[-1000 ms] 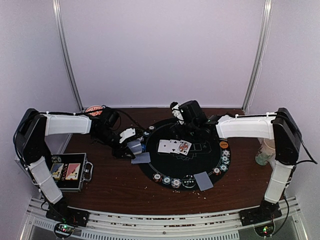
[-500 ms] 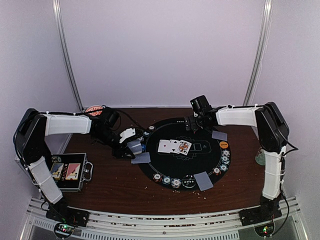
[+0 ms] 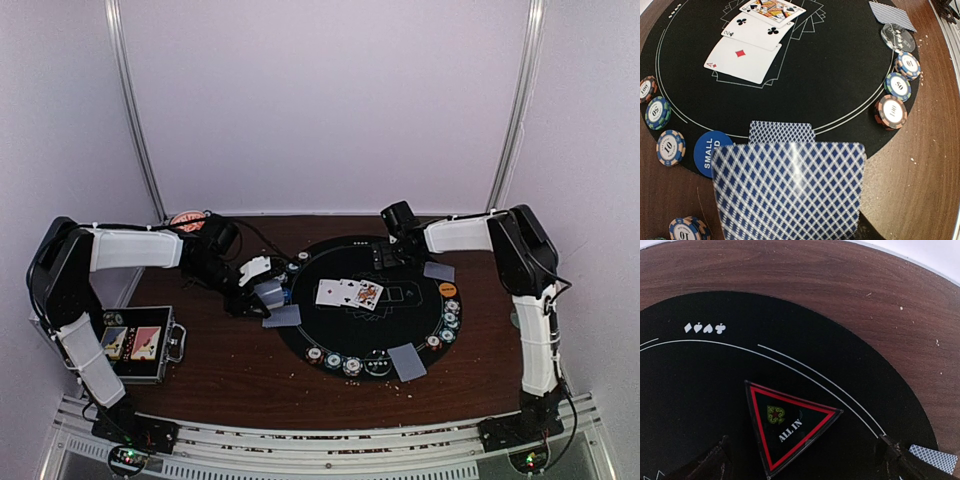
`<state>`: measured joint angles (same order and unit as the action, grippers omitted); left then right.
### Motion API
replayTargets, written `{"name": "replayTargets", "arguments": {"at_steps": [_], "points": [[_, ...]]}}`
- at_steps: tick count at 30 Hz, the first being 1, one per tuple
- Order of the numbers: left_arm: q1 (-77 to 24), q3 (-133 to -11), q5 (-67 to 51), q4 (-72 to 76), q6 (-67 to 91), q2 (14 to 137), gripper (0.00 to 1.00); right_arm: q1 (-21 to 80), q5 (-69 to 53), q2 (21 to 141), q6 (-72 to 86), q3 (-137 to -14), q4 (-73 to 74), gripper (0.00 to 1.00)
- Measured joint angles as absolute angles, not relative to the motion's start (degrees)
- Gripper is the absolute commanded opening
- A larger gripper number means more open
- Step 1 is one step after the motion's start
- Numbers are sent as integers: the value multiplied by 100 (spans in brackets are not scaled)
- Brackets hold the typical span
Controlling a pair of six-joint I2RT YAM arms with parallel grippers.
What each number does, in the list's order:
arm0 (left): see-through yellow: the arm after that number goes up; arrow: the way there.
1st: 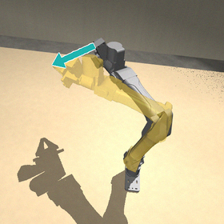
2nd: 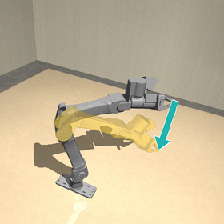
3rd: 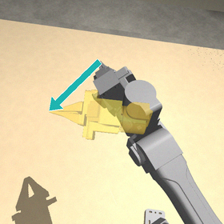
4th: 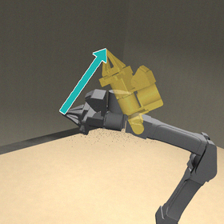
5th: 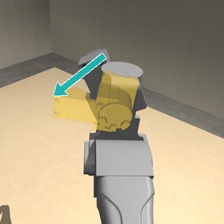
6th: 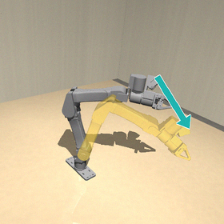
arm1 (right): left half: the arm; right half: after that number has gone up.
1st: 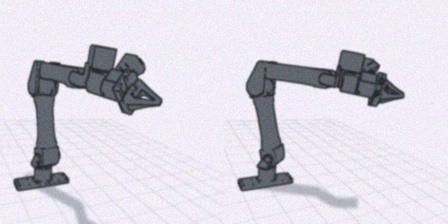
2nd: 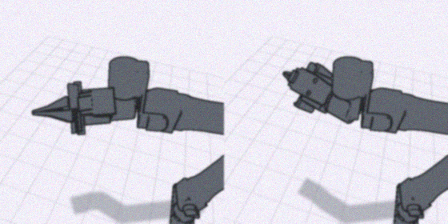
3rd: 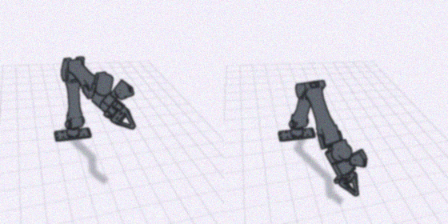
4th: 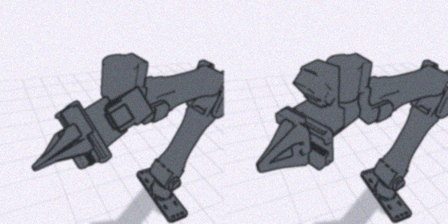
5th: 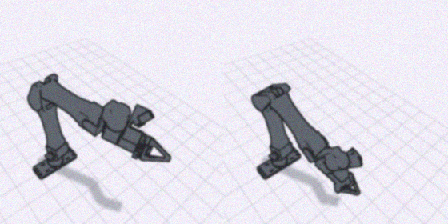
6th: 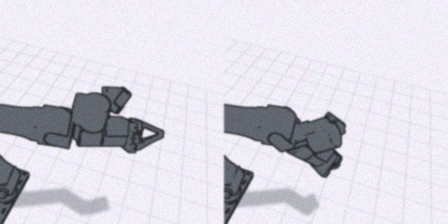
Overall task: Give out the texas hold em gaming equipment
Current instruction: Pick up the all-in button from the poker table mat.
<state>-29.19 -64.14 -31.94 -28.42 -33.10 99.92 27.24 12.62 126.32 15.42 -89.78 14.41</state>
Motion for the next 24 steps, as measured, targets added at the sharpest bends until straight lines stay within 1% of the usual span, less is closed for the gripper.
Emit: {"name": "replayTargets", "arguments": {"at_steps": [3, 6, 11, 14, 22, 23, 24], "points": [[-2919, -6414, -3194, -2842, -3312, 9992, 48, 2641, 1201, 12748, 1531, -9122, 1481, 100], [-2919, -6414, -3194, -2840, -3312, 9992, 48, 2550, 1098, 12919, 1500, -9356, 1529, 97], [-2919, -6414, -3194, -2842, -3312, 9992, 48, 2460, 801, 13113, 1441, -9570, 1525, 88], [-2919, -6414, -3194, -2842, -3315, 9992, 48, 2445, 650, 13131, 1391, -9614, 1542, 80], [-2919, -6414, -3194, -2840, -3312, 9992, 48, 2445, 469, 13148, 1350, -9618, 1535, 70], [-2919, -6414, -3194, -2840, -3312, 9992, 48, 2445, 467, 13148, 1345, -9616, 1533, 68], [-2919, -6414, -3194, -2842, -3312, 9992, 48, 2445, 469, 13148, 1347, -9609, 1525, 64]]}}
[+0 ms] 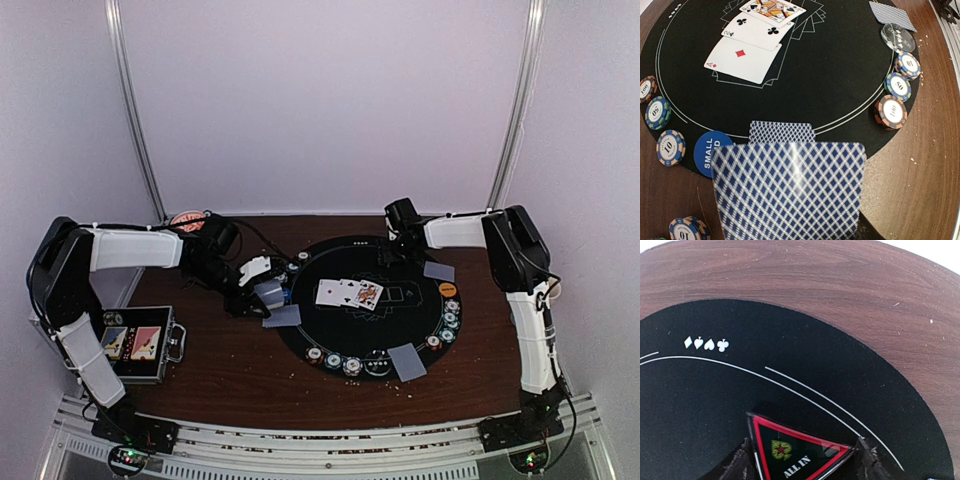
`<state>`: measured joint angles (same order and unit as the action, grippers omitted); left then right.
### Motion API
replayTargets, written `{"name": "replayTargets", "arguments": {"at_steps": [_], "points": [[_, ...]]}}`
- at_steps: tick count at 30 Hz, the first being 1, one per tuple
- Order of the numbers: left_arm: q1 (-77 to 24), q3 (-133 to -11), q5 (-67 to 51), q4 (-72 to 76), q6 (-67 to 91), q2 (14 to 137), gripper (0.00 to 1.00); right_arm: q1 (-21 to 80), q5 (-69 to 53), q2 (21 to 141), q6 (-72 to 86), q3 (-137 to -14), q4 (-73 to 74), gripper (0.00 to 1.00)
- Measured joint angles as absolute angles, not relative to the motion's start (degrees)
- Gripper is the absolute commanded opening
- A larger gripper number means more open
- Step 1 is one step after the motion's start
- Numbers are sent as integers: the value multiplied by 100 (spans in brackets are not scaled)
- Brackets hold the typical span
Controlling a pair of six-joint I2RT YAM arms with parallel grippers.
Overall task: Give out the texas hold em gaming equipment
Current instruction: Pick up the all-in button from the poker table mat.
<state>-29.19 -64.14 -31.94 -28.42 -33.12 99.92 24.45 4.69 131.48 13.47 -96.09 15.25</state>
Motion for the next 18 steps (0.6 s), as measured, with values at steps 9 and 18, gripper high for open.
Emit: {"name": "replayTargets", "arguments": {"at_steps": [9, 18], "points": [[-2919, -6414, -3194, -2842, -3312, 9992, 48, 2445, 469, 13124, 1323, -9533, 1426, 53], [-2919, -6414, -3192, -2842, -3312, 9992, 48, 2598, 421, 12825, 1070, -9214, 1409, 52]]}}
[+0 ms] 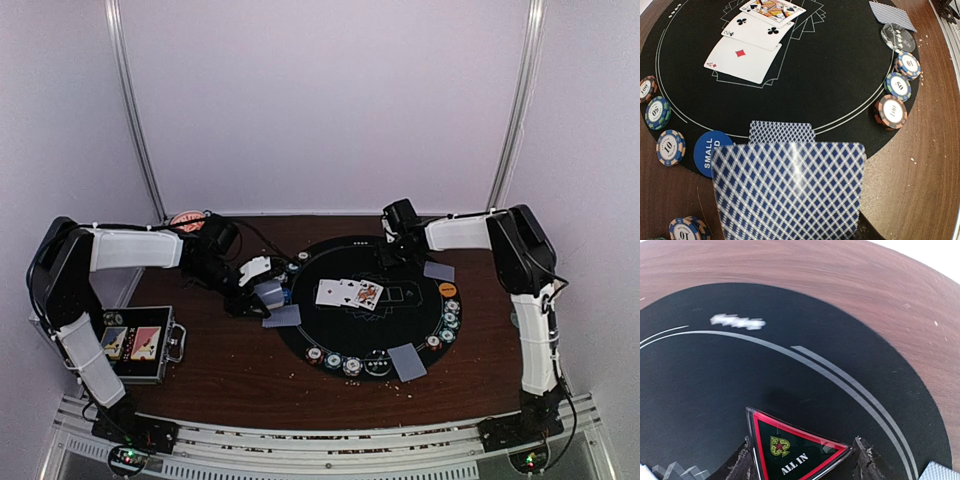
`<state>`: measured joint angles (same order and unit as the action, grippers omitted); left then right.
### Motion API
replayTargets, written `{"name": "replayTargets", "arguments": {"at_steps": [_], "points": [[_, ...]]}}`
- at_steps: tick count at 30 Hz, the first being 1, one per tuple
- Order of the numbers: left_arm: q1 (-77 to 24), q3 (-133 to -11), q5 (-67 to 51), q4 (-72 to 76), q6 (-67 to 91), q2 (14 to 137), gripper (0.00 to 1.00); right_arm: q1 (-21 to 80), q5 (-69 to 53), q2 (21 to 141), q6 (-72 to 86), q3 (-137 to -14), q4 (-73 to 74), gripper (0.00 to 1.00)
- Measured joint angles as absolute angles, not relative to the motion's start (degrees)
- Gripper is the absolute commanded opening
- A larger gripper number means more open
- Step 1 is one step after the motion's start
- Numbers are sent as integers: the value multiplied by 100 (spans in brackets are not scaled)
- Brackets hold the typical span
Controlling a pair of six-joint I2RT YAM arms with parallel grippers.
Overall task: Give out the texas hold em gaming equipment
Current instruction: Pick up the all-in button from the poker table mat, then place the all-in button in the small blind area.
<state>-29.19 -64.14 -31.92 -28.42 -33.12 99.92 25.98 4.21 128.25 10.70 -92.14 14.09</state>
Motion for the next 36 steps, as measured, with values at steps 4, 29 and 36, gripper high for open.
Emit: {"name": "replayTargets", "arguments": {"at_steps": [4, 29, 36], "points": [[-2919, -6414, -3192, -2840, -3312, 9992, 48, 2921, 377, 12554, 770, -9170, 1439, 52], [-2919, -6414, -3194, -2842, -3312, 9992, 48, 4375, -270, 13037, -484, -10274, 1374, 51], [-2919, -6414, -3194, -2840, -3312, 9992, 48, 4545, -287, 13345, -593, -10488, 1402, 52]]}}
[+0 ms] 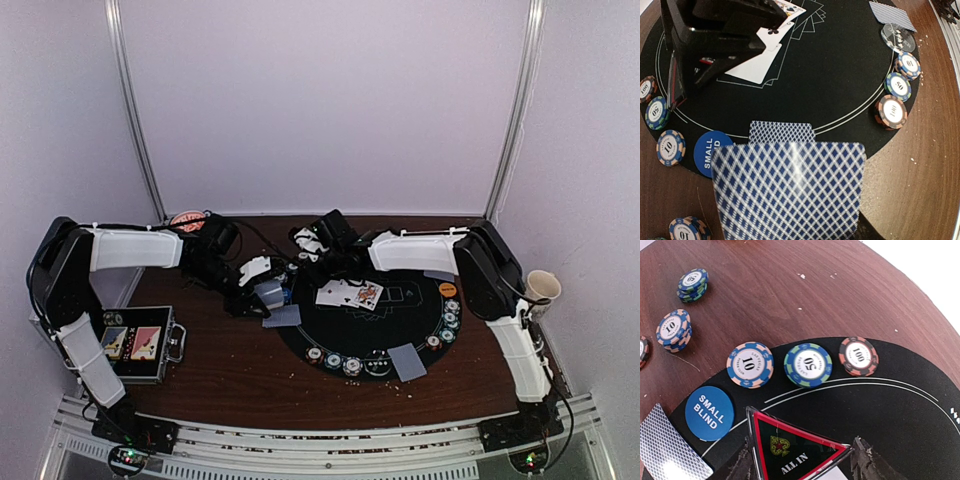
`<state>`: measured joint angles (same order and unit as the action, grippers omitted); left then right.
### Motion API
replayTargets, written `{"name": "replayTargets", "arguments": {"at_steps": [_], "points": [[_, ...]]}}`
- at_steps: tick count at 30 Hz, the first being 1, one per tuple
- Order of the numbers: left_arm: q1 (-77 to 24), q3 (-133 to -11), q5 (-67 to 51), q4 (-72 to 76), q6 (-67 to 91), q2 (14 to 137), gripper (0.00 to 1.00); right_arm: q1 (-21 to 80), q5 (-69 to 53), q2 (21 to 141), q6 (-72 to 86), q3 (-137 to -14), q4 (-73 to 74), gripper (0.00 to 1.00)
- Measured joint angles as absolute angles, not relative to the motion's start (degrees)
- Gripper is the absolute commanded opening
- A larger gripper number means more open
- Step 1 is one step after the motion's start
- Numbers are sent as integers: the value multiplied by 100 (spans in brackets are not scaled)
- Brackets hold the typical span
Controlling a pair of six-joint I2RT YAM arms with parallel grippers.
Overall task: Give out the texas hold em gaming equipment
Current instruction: Place the all-in button in the small blind area.
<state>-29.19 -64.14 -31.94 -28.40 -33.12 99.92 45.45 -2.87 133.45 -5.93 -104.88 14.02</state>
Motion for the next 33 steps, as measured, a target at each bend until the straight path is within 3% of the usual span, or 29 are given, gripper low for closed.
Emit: {"name": "replayTargets", "arguments": {"at_steps": [26, 33], "points": [[-2919, -6414, -3194, -2842, -3312, 9992, 48, 4665, -287, 13856, -631, -10851, 1511, 56], [-2919, -6414, -3194, -2840, -3312, 9992, 48, 4685, -333, 13867, -631, -10864, 1559, 70]]}}
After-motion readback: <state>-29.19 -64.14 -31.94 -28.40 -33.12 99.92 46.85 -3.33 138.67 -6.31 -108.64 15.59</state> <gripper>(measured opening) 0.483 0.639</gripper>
